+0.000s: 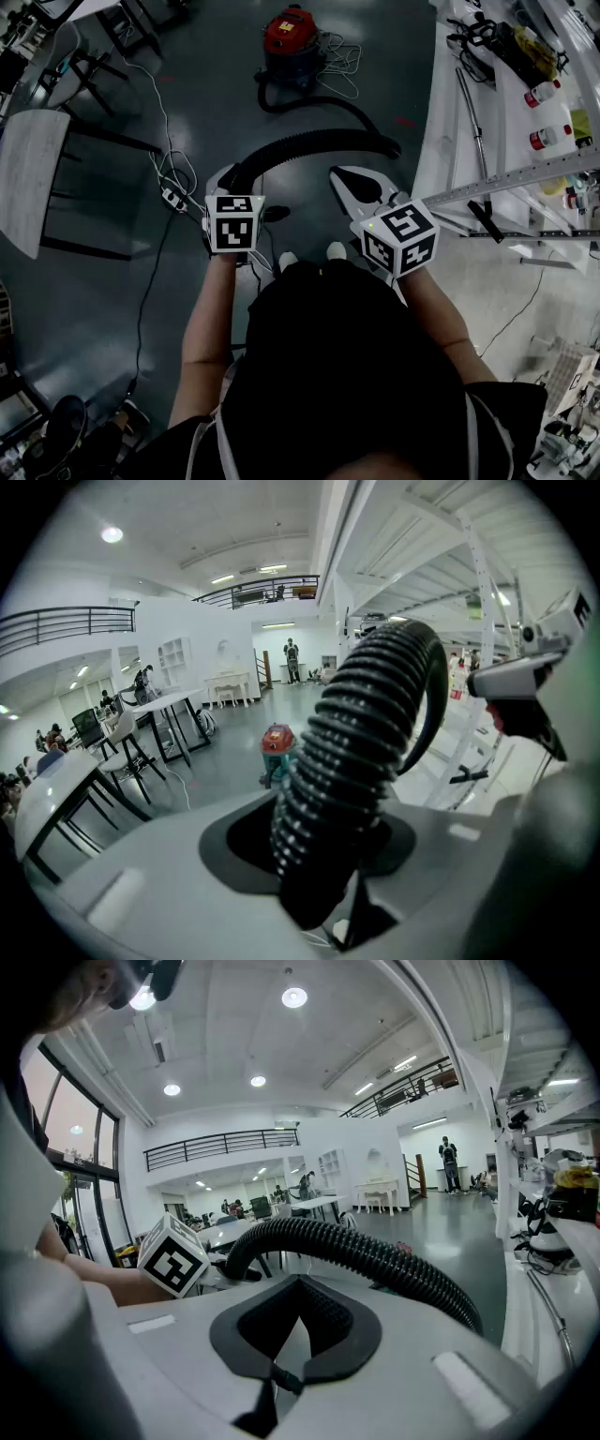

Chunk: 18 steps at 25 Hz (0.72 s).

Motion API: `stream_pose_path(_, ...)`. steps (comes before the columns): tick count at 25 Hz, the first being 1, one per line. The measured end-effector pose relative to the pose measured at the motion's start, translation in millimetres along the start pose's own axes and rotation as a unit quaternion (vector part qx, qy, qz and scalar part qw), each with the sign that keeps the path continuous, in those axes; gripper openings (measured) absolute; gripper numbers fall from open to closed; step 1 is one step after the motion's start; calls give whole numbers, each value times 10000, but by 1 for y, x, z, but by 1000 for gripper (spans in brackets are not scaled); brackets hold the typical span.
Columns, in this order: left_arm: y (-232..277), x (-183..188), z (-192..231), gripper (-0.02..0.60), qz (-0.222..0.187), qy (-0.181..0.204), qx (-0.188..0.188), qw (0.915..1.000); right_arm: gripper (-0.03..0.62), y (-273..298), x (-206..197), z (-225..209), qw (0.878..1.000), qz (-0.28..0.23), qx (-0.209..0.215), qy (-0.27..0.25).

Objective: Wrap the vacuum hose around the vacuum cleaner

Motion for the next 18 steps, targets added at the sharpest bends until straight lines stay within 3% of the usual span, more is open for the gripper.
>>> stream_pose_path(9, 2, -7, 2, 169, 60, -86, -21, 9999, -5, 1, -6, -5, 9999, 62, -78, 52)
stream_pose_path(18, 5, -4, 6, 170, 94, 96, 41, 9999, -2, 1, -4, -6, 9999, -79, -57, 109)
Point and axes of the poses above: the fingertips, and each gripper's own axes: y forward along the fingers, z to its left, x out of its top, the point moved 6 cm from there along -y, backward along the fingers, and after that the axes turned 13 degrees about -y, right-handed, at the moved point
